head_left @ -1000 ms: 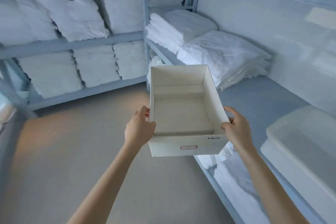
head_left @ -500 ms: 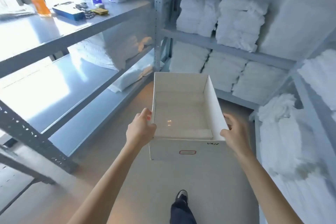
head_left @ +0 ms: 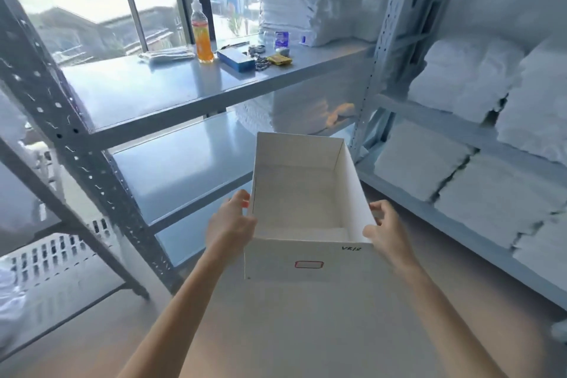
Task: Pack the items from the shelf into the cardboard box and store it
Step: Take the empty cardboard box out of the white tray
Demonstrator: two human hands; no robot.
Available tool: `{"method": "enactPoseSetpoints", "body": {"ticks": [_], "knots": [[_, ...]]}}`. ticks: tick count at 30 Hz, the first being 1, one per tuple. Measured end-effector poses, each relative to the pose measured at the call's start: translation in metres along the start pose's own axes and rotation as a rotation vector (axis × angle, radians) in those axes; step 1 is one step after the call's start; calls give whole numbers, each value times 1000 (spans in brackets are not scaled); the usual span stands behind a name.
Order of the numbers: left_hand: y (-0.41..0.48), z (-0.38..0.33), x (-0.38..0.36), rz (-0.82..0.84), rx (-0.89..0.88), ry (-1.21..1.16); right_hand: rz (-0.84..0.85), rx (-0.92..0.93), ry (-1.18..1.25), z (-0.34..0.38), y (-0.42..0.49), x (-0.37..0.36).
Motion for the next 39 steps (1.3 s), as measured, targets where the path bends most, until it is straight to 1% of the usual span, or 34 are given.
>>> {"method": "enactPoseSetpoints", "body": {"ticks": [5, 12, 15, 22, 28, 35, 39], "knots": [[36, -8, -11, -90, 47, -17, 26, 69, -22, 18, 65, -4], [92, 7, 4, -178, 147, -21, 139, 134, -18, 57, 136, -50], [124, 14, 18, -231, 162, -37, 170, 163, -17, 84, 172, -74], [224, 9, 81, -373, 103, -53, 146, 266, -11, 177, 251, -123], [298, 16, 125, -426, 128, -43, 164, 321, -3, 249, 306, -168], [348, 27, 149, -478, 177, 16, 252, 359, -1, 295, 349, -216], [371, 27, 156, -532, 197, 42, 282, 422, 25, 313, 379, -233]]}}
Point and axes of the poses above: each hand's wrist, its own y-axis towards the middle knuckle, its own x-axis out of the back of the hand, z = x × y, the point moved 6 cm from there along y, towards the middle knuckle, and after that the axes turned 4 degrees about -y, right-handed, at the moved point
